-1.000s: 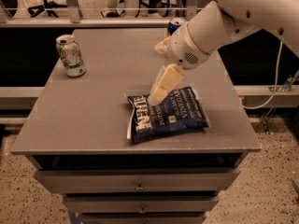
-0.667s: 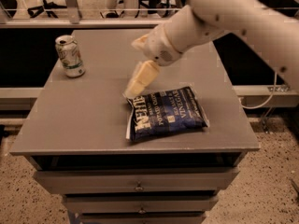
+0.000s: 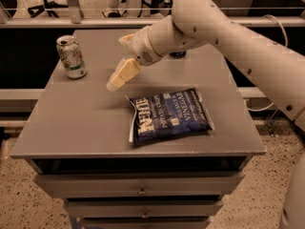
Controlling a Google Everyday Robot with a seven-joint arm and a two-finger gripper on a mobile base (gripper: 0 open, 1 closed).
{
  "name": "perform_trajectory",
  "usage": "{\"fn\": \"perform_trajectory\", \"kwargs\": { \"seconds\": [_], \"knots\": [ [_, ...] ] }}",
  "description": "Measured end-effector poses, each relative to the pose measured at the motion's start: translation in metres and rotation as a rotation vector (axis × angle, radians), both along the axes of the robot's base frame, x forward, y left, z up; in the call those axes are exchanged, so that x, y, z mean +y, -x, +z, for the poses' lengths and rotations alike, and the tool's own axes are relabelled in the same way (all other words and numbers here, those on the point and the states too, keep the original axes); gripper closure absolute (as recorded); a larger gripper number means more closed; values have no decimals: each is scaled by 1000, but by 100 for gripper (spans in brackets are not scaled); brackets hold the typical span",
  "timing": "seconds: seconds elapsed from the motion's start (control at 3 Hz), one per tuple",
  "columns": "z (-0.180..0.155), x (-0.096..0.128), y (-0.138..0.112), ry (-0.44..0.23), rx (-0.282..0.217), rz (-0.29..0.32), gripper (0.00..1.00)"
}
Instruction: Knock 7up can over
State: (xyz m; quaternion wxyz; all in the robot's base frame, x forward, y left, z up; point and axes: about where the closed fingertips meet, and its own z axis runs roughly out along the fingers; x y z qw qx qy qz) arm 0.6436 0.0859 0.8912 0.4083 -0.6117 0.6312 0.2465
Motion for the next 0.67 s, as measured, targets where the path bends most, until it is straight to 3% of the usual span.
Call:
{"fn": "perform_trajectory", "kwargs": {
  "seconds": [0.67],
  "knots": [
    [-6,51,-55,-171,19,-110,0]
  ]
}}
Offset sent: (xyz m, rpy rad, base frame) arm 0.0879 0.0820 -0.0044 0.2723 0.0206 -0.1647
